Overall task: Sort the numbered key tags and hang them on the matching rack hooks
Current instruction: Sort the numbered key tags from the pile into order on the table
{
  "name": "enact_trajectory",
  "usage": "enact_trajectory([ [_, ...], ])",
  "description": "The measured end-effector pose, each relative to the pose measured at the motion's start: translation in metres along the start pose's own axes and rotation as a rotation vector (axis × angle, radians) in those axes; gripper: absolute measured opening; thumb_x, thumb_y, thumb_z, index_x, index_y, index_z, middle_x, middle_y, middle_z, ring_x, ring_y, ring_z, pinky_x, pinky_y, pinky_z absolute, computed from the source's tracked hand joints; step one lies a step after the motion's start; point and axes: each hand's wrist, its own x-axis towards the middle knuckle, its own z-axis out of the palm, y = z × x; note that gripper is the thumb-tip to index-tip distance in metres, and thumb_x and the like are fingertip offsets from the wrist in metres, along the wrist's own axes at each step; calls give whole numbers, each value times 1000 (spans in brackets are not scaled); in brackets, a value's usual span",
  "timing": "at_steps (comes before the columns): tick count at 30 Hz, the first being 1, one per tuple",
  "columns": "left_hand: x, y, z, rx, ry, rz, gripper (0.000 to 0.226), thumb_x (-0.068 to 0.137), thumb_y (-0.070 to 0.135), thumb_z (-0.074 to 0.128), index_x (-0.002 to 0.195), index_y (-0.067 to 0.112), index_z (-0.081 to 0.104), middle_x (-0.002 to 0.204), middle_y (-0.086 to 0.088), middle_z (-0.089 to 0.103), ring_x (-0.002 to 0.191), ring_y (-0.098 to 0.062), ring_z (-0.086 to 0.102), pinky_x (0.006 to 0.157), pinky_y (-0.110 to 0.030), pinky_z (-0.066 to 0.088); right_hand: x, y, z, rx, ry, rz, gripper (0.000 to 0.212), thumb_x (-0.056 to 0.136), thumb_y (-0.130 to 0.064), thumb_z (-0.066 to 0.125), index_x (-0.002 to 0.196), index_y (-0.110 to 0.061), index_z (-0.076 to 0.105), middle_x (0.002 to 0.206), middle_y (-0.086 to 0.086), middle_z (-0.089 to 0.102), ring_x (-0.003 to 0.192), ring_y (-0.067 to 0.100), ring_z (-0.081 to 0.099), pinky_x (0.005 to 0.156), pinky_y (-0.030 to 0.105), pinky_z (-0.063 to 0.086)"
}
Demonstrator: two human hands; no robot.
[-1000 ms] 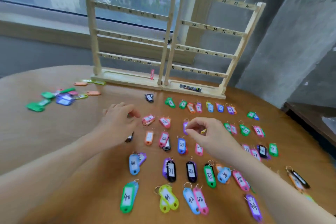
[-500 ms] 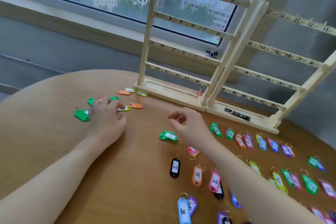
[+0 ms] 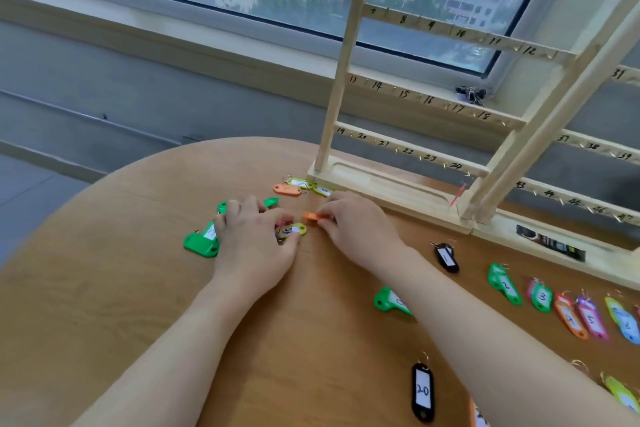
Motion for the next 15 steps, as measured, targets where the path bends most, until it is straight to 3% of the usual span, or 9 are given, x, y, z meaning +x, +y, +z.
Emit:
enact_trajectory([
  [3, 0, 0, 2, -4, 21, 18, 30, 91, 54, 61, 117, 40, 71, 112, 5, 50, 112, -23, 37, 93, -40, 23, 2, 6, 3, 19, -13, 9, 28, 104, -28, 49, 112, -18, 75, 108, -1, 65, 104, 22, 60, 89, 41, 50],
  [10, 1, 1, 0, -20, 18, 26, 26, 93, 51, 62, 112, 37, 72, 117, 5, 51, 117, -21, 36, 98, -41, 24, -8, 16, -10, 462, -28, 205, 23, 103, -20, 53, 96, -15, 75, 87, -1, 70, 83, 17, 62, 75, 32, 49],
  [15, -2, 2, -4, -50, 7, 88, 23, 94, 47, 63, 110, 32, 72, 125, 10, 53, 122, -18, 31, 99, -39, 20, -18, 17, -20, 677, -44, 315, 21, 105, -18, 50, 105, -19, 71, 83, -3, 75, 72, 6, 68, 67, 24, 51],
])
